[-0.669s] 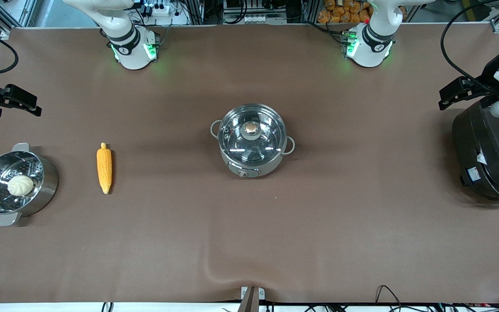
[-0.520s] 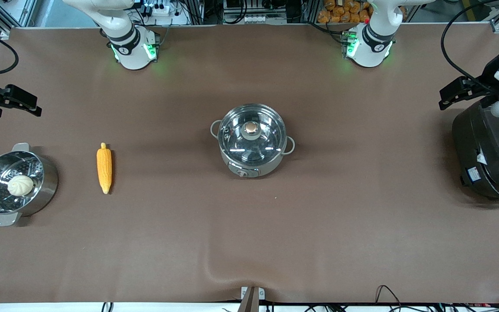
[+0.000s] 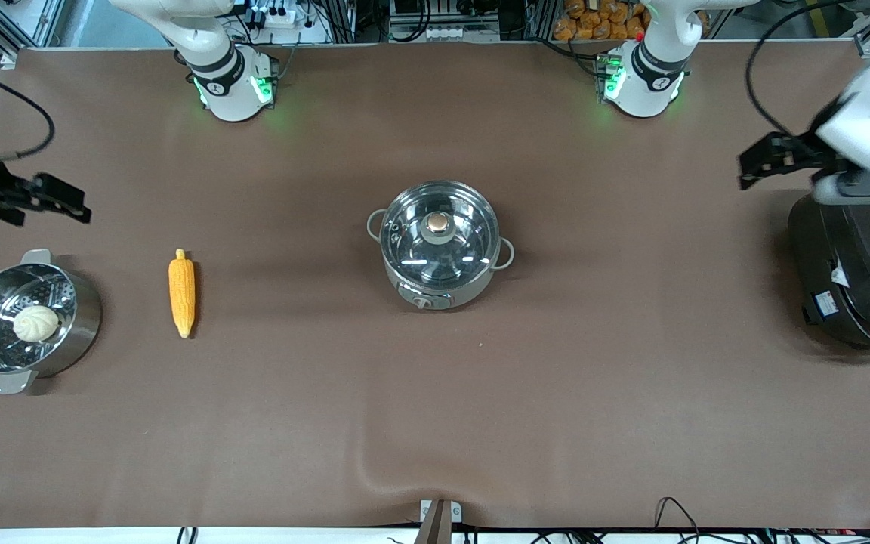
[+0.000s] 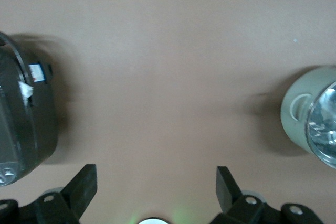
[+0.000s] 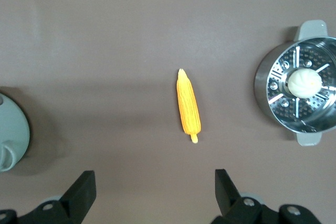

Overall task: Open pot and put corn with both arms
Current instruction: 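Reach the right gripper to the corn while the left gripper reaches the lid, then grasp the corn with the right gripper while the left gripper grasps the lid knob, then lift the corn with the right gripper while the left gripper holds the lid, then lift the lid off with the left gripper while the right gripper carries corn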

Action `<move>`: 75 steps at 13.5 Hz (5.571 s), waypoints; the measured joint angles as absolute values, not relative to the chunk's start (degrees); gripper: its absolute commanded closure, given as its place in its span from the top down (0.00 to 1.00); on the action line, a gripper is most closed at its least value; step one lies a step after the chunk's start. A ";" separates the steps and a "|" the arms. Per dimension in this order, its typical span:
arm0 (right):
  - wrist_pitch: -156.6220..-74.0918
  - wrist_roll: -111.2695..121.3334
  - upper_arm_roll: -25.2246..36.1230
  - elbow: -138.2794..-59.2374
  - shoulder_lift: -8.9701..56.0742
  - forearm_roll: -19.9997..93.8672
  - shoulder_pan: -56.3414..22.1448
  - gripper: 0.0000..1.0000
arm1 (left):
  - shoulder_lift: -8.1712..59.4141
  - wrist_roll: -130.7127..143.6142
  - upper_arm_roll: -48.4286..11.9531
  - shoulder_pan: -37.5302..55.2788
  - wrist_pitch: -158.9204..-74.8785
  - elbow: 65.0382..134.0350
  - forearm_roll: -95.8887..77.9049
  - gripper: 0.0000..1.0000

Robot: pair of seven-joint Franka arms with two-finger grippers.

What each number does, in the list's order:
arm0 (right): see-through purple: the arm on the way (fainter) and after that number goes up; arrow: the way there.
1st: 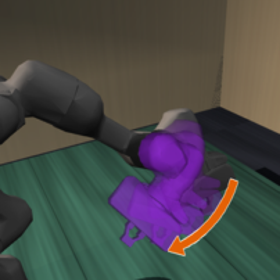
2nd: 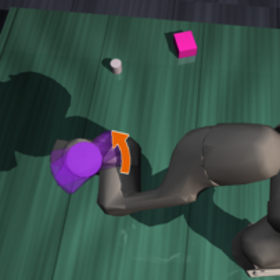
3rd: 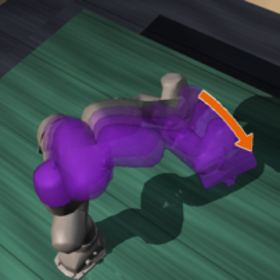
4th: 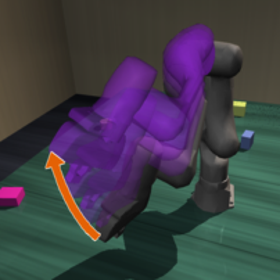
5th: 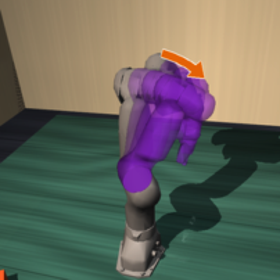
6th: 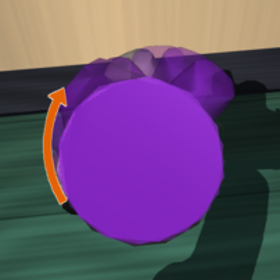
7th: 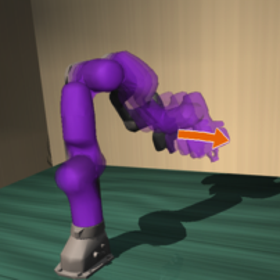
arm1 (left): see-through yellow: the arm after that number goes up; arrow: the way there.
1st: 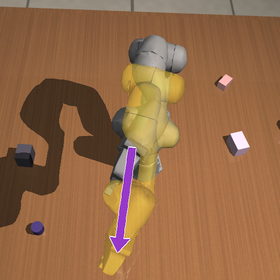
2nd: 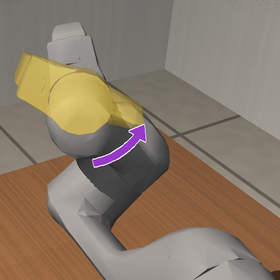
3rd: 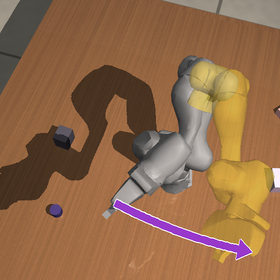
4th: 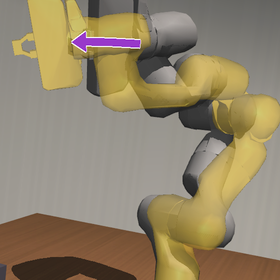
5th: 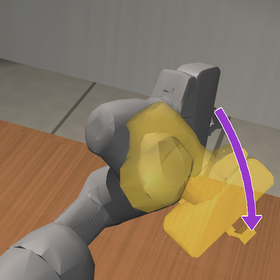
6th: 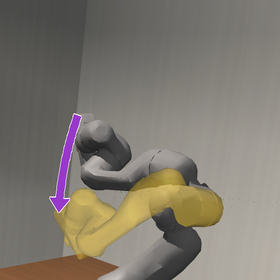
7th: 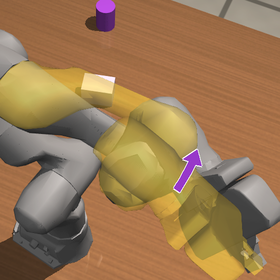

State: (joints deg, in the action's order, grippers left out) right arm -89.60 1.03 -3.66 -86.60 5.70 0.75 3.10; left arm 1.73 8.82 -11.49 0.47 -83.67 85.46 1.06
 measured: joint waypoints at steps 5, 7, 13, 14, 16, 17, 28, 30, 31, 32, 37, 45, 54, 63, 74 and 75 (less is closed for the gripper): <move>-101.52 1.03 -3.88 -100.09 6.08 0.76 2.87 1.00 | 7.12 31.01 -23.22 3.35 -88.97 85.59 1.00 1.00; -107.45 1.36 -3.77 -106.18 6.18 0.75 3.09 1.00 | 10.02 39.85 -24.55 8.04 -92.21 85.65 1.00 1.00; -129.18 2.03 -3.53 -124.67 6.45 0.74 3.64 1.00 | 20.83 60.15 -24.49 22.28 -103.58 85.83 1.46 1.00; -134.70 2.29 -3.39 -128.12 6.68 0.74 3.76 1.00 | 22.38 61.53 -24.43 23.72 -104.89 85.81 1.62 1.00; -142.25 2.66 -3.37 -133.33 7.97 0.71 3.75 1.00 | 24.82 64.41 -24.36 25.68 -107.12 85.80 2.09 1.00; -143.82 2.74 -3.39 -134.36 8.98 0.71 3.74 1.00 | 25.95 65.99 -24.34 26.90 -108.33 85.80 3.67 1.00; -155.14 9.68 -3.01 -134.65 16.66 -5.48 7.93 0.98 | 31.96 70.53 -23.96 31.11 -114.81 85.78 10.50 0.95; -159.73 9.68 -3.01 -134.65 19.37 -6.36 7.99 0.89 | 32.04 70.53 -23.64 31.04 -114.93 85.78 10.51 0.89; -161.60 9.68 -3.00 -134.64 20.88 -6.67 8.06 0.82 | 32.05 70.53 -23.56 30.95 -114.96 85.78 10.52 0.89; -162.55 9.68 -2.98 -134.61 21.95 -6.77 8.24 0.66 | 32.09 70.53 -23.53 30.93 -114.96 85.79 10.52 0.89; -162.94 10.82 -2.95 -133.75 22.54 -6.94 9.50 0.00 | 33.51 70.53 -23.41 30.88 -114.98 85.85 10.52 0.84; -134.00 7.79 -4.46 -122.92 13.32 -6.92 5.61 0.00 | 33.94 70.83 -23.37 30.64 -115.00 85.84 10.52 0.66; -112.58 -14.46 -4.92 -104.91 12.61 -0.70 -10.73 0.00 | 33.89 74.82 -23.42 30.69 -114.93 85.50 10.53 0.00; -112.75 -27.44 -4.90 -101.25 13.86 0.03 -18.05 0.00 | 19.76 66.39 -23.45 20.59 -105.16 83.89 10.87 0.00; -122.53 -58.51 -4.86 -89.40 30.02 -0.14 -42.23 0.00 | 18.07 23.56 -23.29 -7.78 -106.50 94.39 5.61 0.00; -122.77 -58.89 -4.85 -89.09 30.43 -0.14 -42.96 0.01 | 18.17 23.56 -23.45 -7.66 -108.67 96.23 5.61 0.00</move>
State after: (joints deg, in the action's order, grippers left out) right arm -122.77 -58.89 -4.85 -89.09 30.43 -0.14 -42.96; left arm 18.17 23.56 -23.45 -7.66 -108.67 96.23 5.61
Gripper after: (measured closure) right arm 0.643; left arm 0.498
